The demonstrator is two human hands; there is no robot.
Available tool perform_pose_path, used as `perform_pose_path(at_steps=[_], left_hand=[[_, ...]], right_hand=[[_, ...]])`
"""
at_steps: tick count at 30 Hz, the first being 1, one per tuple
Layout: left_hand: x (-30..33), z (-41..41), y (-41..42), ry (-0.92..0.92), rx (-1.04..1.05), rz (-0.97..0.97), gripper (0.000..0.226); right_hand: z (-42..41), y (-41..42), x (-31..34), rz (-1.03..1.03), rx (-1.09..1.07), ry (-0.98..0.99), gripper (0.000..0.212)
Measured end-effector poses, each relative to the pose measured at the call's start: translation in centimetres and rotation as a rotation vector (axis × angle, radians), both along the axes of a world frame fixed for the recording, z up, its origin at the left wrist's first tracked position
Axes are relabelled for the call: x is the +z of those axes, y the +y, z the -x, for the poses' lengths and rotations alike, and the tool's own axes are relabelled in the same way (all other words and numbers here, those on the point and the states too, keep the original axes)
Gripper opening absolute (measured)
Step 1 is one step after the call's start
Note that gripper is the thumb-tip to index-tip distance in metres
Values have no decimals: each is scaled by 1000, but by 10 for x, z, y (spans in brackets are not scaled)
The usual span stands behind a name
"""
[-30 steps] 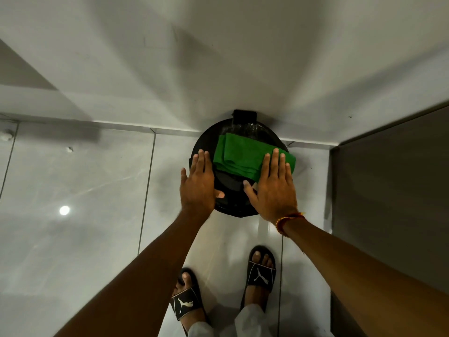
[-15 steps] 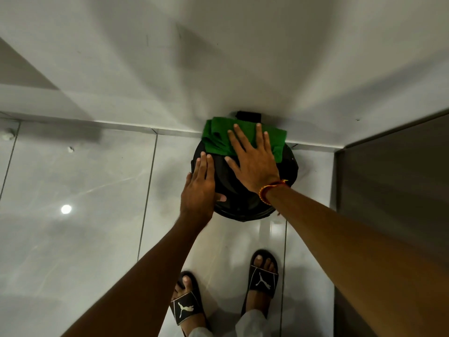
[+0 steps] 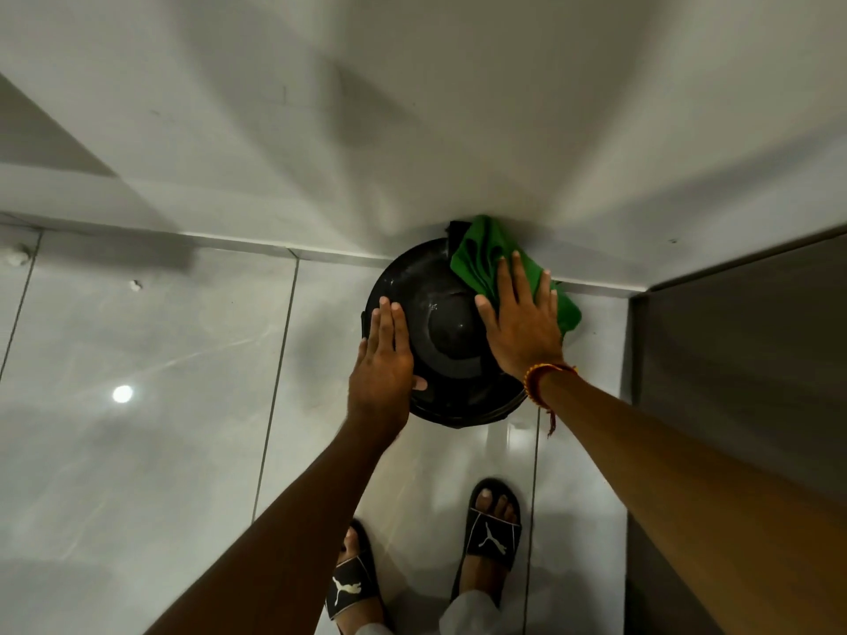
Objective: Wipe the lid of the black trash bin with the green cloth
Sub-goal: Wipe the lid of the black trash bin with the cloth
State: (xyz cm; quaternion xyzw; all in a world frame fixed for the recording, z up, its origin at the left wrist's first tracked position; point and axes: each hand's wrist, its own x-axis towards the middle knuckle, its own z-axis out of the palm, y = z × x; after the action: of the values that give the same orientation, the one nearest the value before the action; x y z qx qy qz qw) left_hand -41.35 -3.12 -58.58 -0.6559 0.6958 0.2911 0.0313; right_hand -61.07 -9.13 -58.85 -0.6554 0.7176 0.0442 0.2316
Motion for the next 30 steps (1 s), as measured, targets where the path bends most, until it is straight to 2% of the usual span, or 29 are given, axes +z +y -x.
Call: perform_pose_path(at_steps=[4,7,10,12,17,23,28,30], left_hand=[[-3,1,3,-35,-30,18,113],[-5,3,4,-58,-49,13,109],[-5,5,5,-63,-48,7,104],[-3,6,7,-70,-42,21,103],[3,12,6,-101,-42,-2,108],[13,17,5,-109,-9,-37,106],[12,15,4,-88,-1,-35,87],[12,14,3,-77,6,-42,91]], right_hand=[[-28,-16,0,58,195,85,66],[-54,-24,1,55,454,75,62],[-71,-28,3,44,571,49,58],[-65,-32,5,55,565,58,57],[-48,-58,8,8,371,132,58],[-84,-70,8,-56,506,64,54],[-59,-7,9,-8,540,-2,56],[-33,30,8,-14,498,-3,59]])
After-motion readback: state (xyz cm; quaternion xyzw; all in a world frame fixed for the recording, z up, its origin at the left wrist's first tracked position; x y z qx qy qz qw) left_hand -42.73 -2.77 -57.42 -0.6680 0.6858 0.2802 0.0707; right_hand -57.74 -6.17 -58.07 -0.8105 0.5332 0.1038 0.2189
